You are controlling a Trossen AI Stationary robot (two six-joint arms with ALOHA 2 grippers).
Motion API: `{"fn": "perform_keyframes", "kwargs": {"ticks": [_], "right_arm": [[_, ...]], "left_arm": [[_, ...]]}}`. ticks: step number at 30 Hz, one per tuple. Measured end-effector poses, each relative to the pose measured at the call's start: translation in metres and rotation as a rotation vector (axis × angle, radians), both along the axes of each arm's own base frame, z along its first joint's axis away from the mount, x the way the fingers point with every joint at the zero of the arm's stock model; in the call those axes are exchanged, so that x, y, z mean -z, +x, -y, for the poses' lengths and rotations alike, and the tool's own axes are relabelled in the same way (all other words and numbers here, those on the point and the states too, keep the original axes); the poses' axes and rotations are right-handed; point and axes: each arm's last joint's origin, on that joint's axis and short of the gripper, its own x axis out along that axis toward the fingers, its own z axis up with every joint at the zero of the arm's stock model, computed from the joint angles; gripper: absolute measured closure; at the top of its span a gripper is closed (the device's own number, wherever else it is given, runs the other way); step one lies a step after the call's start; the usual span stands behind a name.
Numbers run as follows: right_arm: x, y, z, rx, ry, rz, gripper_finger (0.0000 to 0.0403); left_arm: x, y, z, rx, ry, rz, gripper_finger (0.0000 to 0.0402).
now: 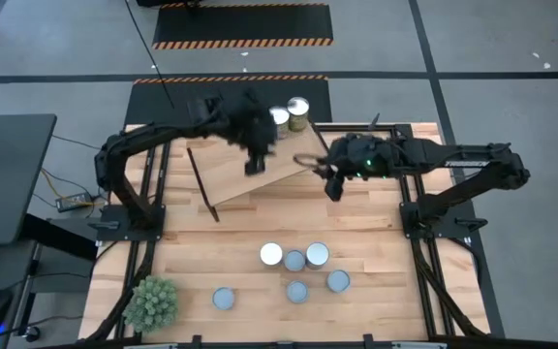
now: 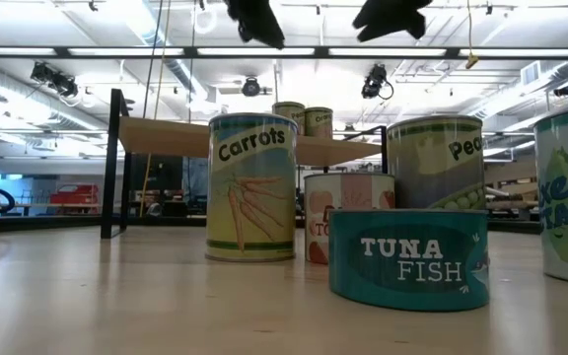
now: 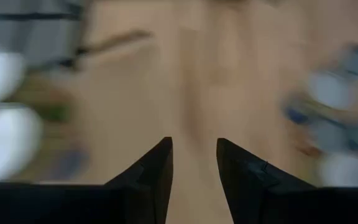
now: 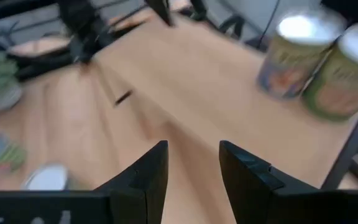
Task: Pick and place cans onto a shelf
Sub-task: Put the canned carrots on the shelf
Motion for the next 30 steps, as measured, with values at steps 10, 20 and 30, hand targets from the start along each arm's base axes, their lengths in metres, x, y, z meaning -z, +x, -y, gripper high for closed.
{"fn": "perform_keyframes", "kwargs": {"ticks": [10,20,30], "right_arm": [[0.004,-0.007,-0.035,-0.108,0.042,-0.049,0.0252],[-0.005,-0.018,-0.036,-0.074,0.099,0.005,0.0252],[-0.005,-0.020,-0.047,-0.042,0.065,0.019,0.0252]], "left_arm": [[0.014,0.004,0.091,0.159,-0.238,-0.147,0.0270],[0.037,0.006,0.148,0.013,-0.257,-0.193,0.0151],[0.092,0.007,0.182,0.014,-0.301,-0.250,0.0037]]}}
